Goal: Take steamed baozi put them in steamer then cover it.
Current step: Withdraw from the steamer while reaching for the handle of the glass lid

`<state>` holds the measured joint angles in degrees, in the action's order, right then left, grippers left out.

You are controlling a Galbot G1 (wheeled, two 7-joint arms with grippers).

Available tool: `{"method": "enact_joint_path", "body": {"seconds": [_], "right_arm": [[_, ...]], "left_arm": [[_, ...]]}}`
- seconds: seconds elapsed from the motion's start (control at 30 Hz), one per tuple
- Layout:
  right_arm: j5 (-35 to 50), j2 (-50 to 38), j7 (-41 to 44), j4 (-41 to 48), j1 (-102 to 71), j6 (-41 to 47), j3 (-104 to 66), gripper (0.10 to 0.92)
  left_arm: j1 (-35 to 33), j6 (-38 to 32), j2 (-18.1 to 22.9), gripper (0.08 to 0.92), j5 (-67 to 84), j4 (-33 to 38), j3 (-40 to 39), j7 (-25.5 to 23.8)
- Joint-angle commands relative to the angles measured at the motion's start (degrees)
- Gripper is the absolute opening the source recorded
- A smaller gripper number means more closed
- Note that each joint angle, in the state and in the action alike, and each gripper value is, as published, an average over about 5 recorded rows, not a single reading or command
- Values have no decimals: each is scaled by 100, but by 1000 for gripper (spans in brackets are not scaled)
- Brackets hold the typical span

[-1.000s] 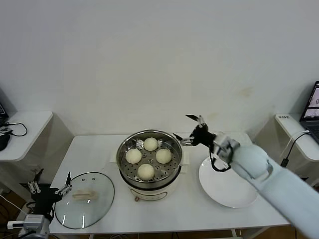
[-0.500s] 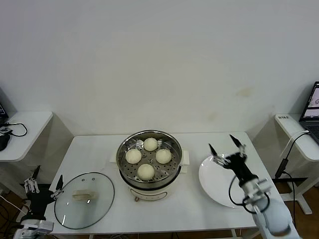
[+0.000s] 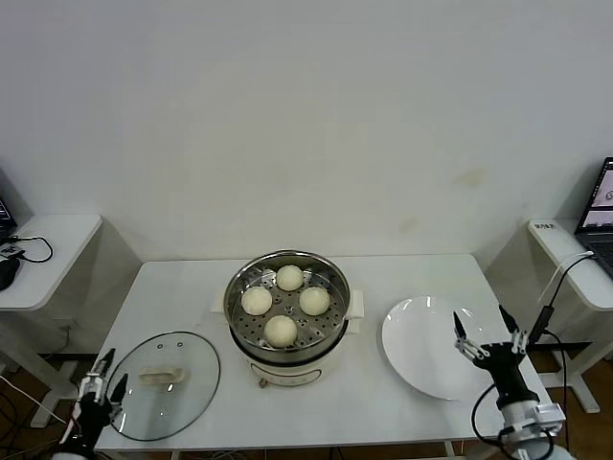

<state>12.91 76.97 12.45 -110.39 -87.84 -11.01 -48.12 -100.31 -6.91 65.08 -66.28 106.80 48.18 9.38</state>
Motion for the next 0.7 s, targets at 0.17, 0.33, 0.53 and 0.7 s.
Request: {"method": "enact_joint_path", "body": {"seconds": [0.17,0.33,0.53,0.7], "right_arm": [[-77,432,43,-47,-398,-158,-329,823],[-79,469,56,-103,-496,-161,-344,823],[-51,455,66,-118,-541,-164,-373,823],[-73,478,79,-99,-540,-167,-338,823]], "left_arm": [[932,-93,-145,823,-1019,-931,-770,-108],[1025,-6,-214,823,-941,-1021,-854,-271],[942,35,-228,823,-824,-940,-861,-333],[1139,64,-223,823,-807,-1069,-933,-386]]}}
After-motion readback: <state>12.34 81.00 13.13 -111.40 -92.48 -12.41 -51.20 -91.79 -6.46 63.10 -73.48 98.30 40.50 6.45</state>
